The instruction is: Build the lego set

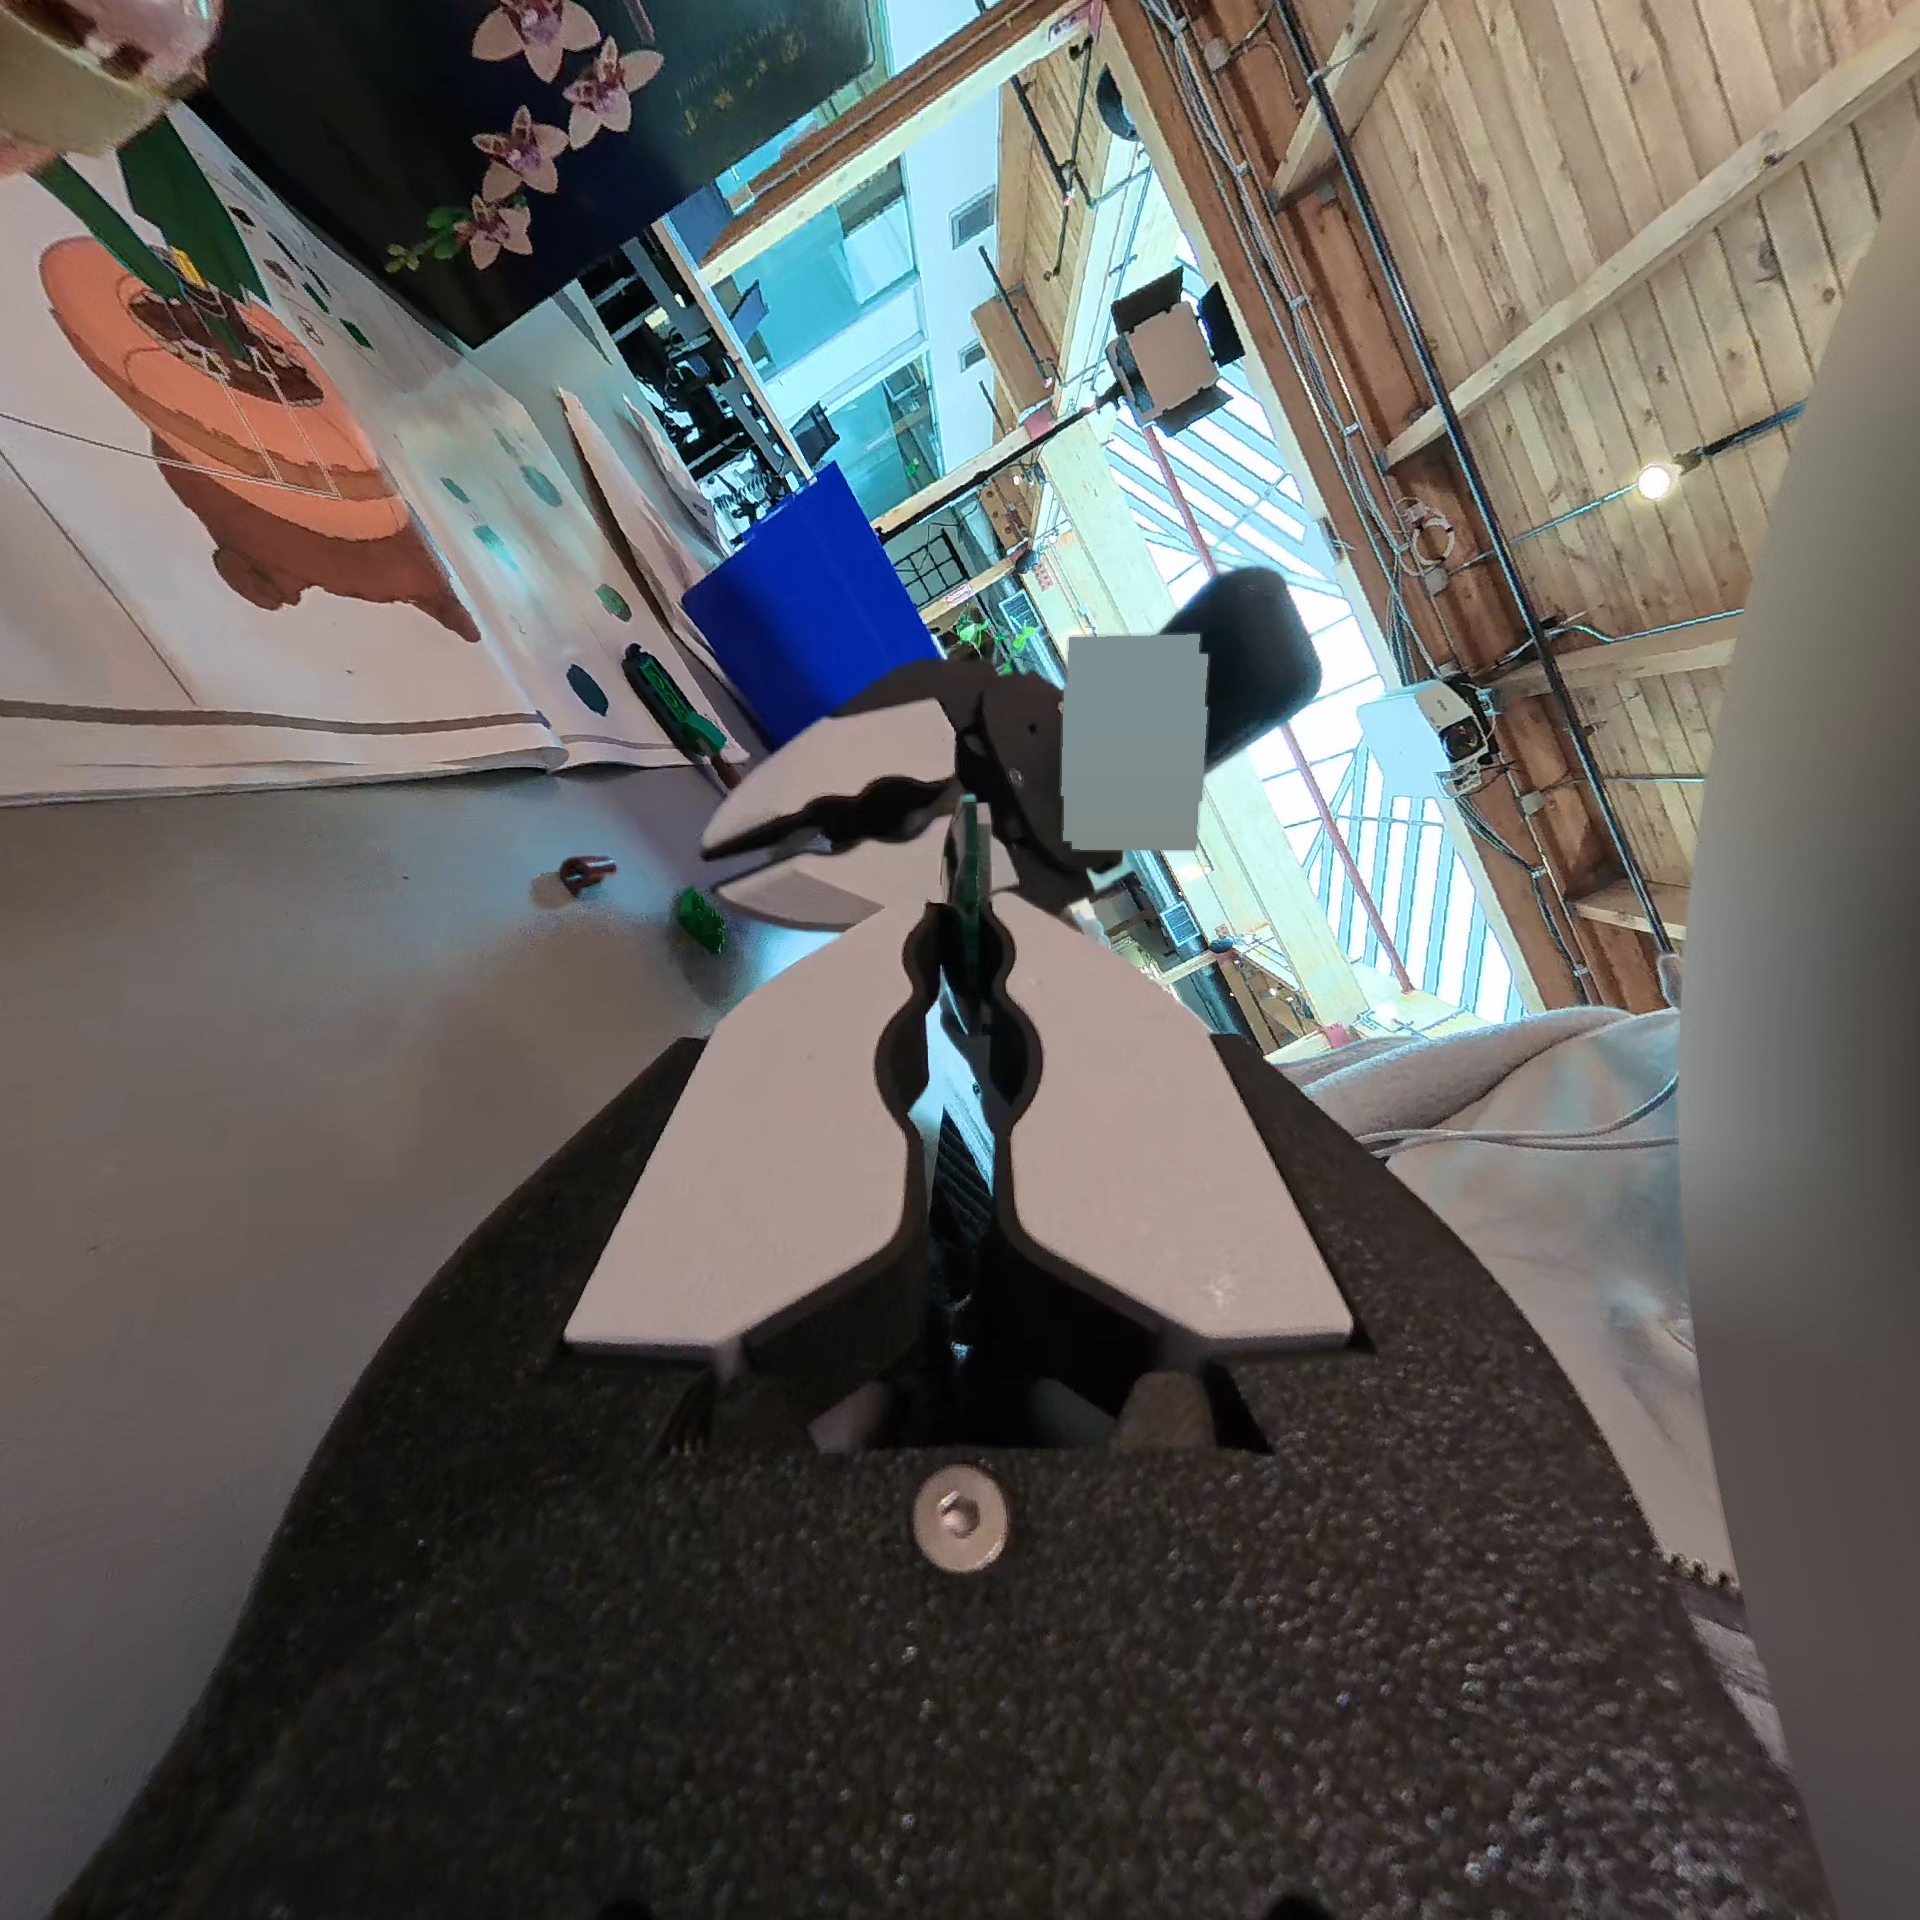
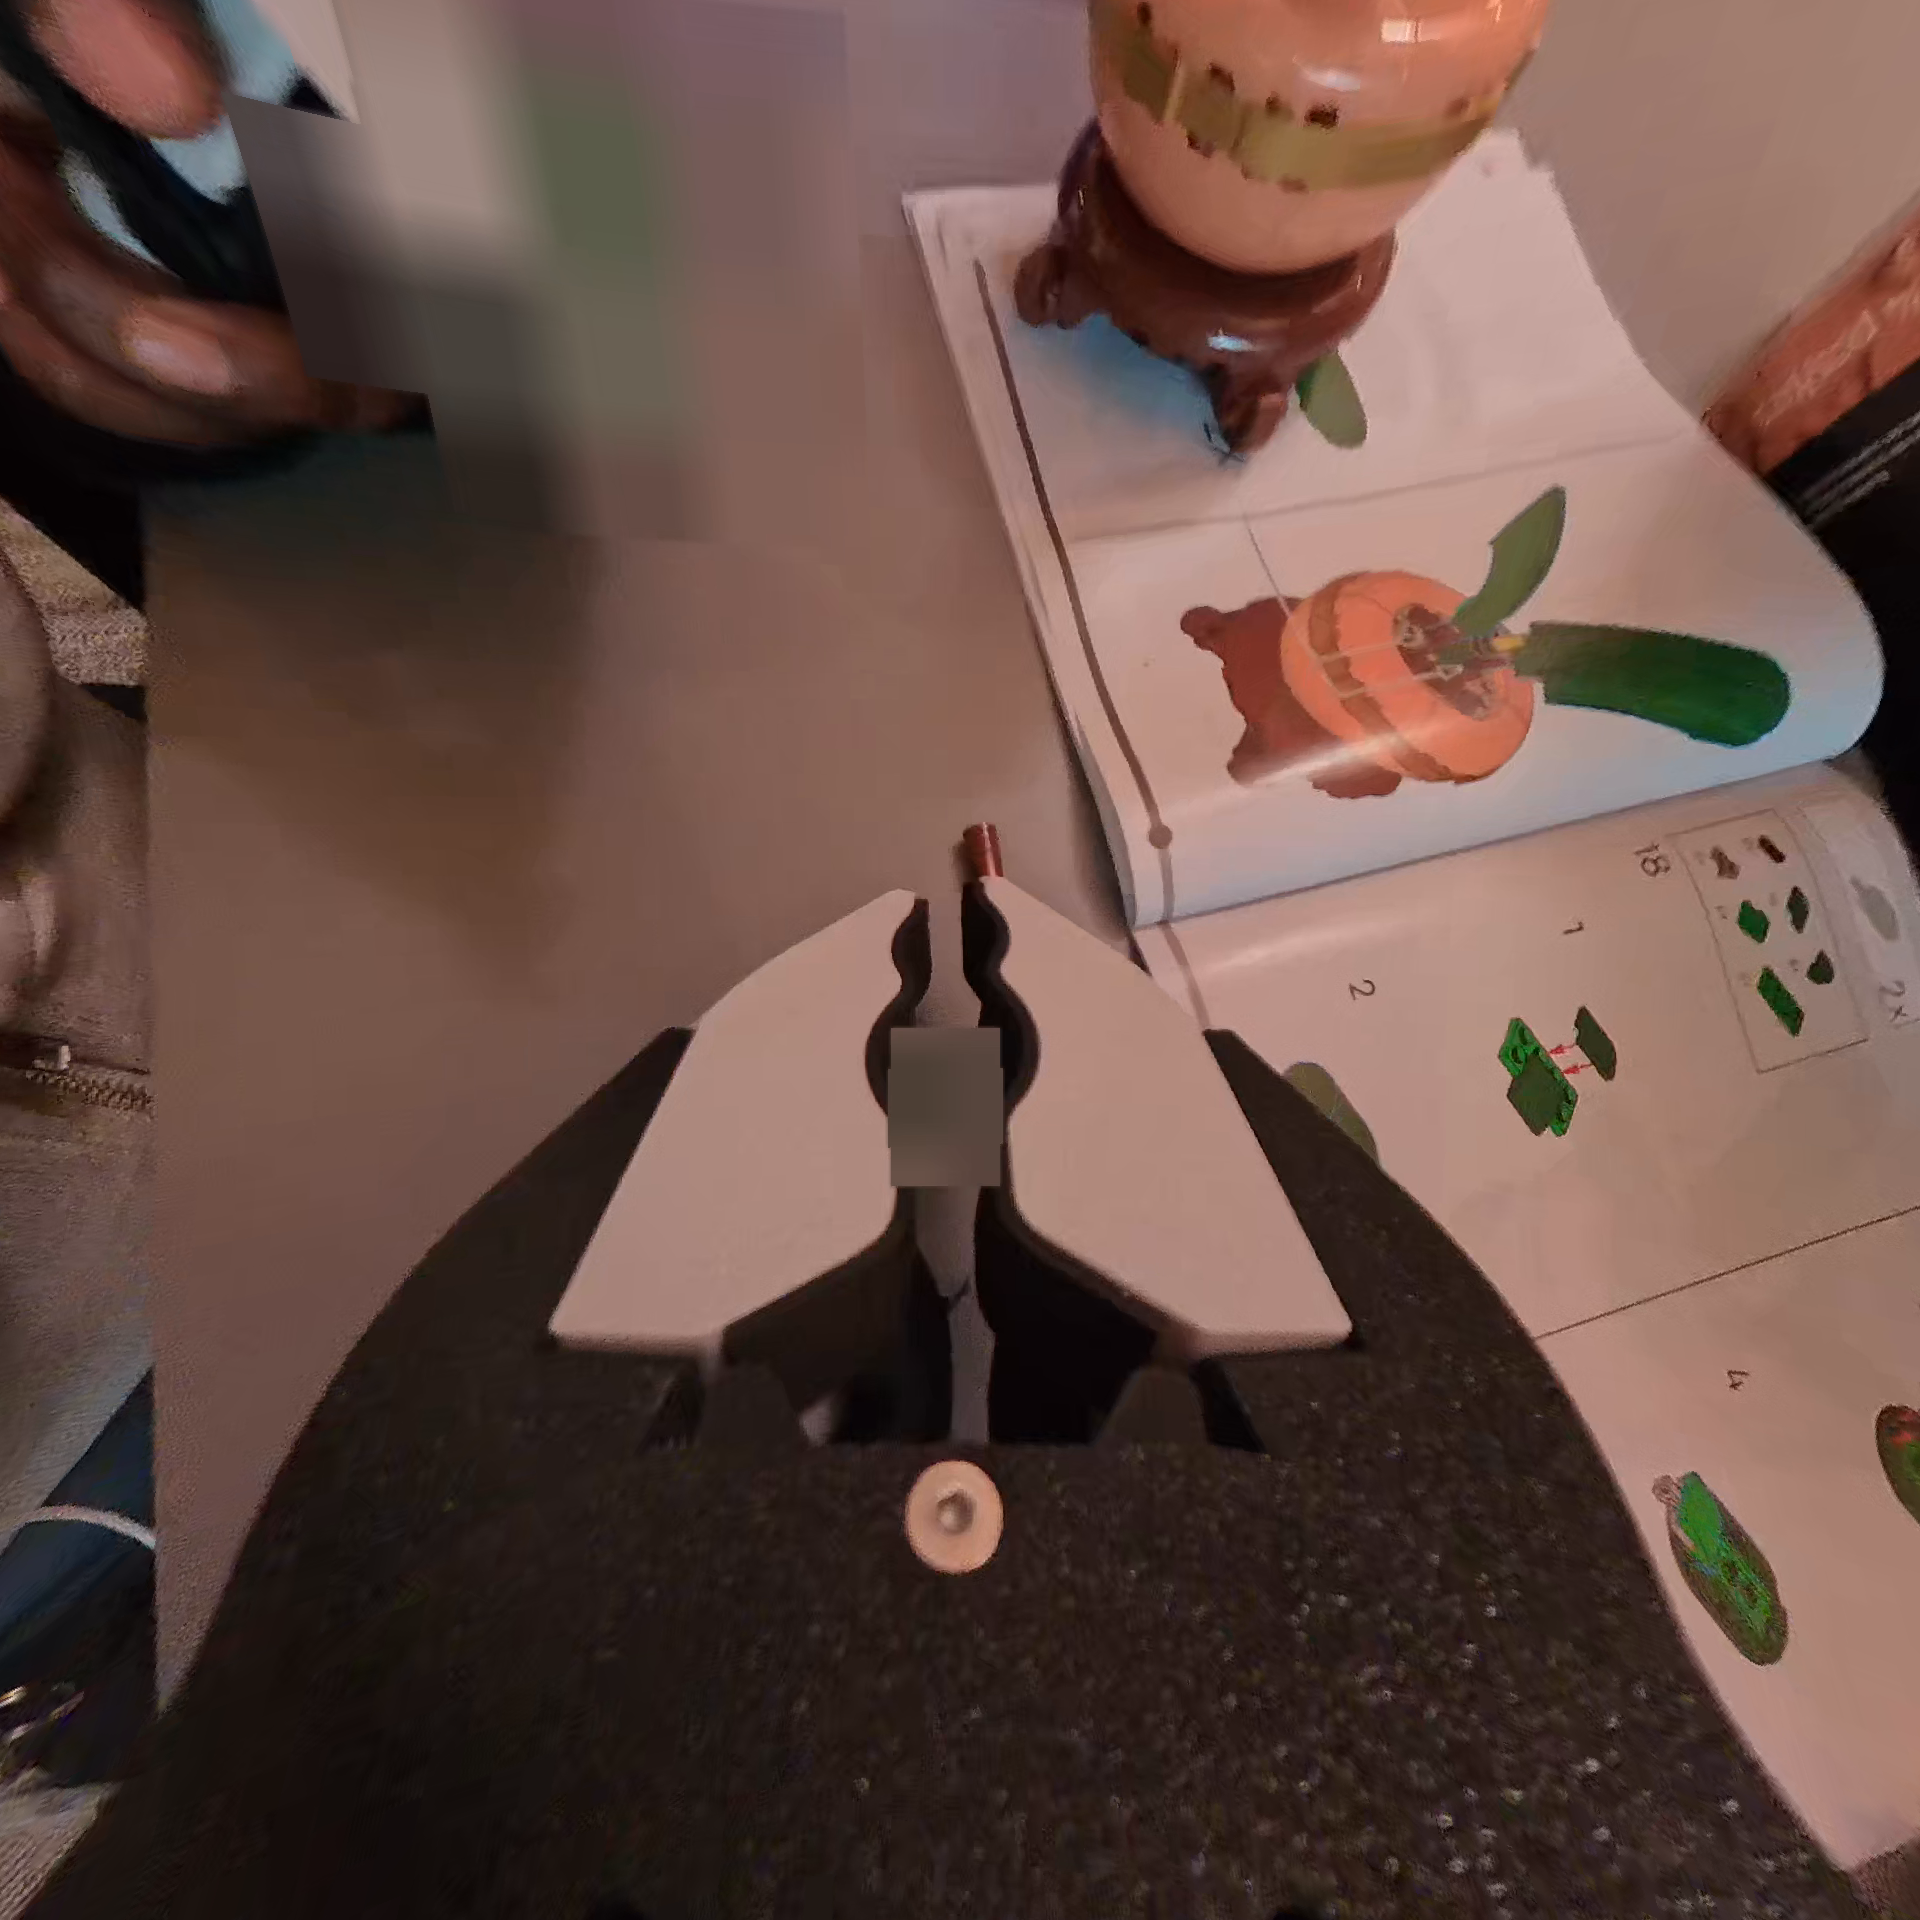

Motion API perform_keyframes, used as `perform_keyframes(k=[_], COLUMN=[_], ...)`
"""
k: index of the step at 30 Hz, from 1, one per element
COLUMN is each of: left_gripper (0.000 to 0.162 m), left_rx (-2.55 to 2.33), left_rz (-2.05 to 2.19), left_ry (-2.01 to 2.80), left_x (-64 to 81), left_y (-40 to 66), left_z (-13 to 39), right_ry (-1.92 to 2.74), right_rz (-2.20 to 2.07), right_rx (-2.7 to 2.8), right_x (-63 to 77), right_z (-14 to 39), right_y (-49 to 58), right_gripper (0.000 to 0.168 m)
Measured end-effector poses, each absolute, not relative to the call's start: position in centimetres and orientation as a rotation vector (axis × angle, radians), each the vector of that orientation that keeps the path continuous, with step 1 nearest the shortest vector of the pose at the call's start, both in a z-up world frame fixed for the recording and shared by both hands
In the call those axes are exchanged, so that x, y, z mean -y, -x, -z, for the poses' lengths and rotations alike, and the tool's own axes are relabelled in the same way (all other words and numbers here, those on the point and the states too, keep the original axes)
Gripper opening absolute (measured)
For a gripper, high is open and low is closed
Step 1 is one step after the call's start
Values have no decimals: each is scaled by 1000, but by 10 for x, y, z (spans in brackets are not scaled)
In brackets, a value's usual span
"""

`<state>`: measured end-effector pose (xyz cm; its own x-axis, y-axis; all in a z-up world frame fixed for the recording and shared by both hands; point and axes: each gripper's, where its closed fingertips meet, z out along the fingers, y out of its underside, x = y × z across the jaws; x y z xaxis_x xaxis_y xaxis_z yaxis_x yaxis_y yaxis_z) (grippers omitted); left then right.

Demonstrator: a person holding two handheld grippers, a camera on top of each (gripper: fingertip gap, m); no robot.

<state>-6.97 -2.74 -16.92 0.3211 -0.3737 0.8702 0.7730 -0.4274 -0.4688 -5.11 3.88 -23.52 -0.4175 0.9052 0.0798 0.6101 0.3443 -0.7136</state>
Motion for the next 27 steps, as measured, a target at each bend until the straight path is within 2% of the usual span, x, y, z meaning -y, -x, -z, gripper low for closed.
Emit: perform_keyframes(k=[5, 13, 17, 20, 24, 27], left_gripper=[5, 5, 5, 5, 5, 5], left_rx=[372, 372, 382, 387, 381, 376], left_rz=[1308, 1296, 1297, 1296, 1303, 1296], left_ry=[1530, 1531, 1522, 1517, 1519, 1519], left_x=[27, 27, 27, 27, 25, 25], left_y=[69, 70, 71, 72, 71, 71], left_z=[170, 170, 169, 169, 170, 170], right_ry=[1473, 1351, 1283, 1058, 434, 270], right_rz=[-831, -542, -549, -556, -451, -397], right_rx=[2124, 2298, 2406, 2522, 2508, 2639], right_x=[-41, -52, -52, -64, -90, -96], right_z=[239, 254, 255, 244, 216, 225], right_y=[61, 78, 71, 53, 61, 71], right_gripper=[6, 8, 7, 7, 7, 7])
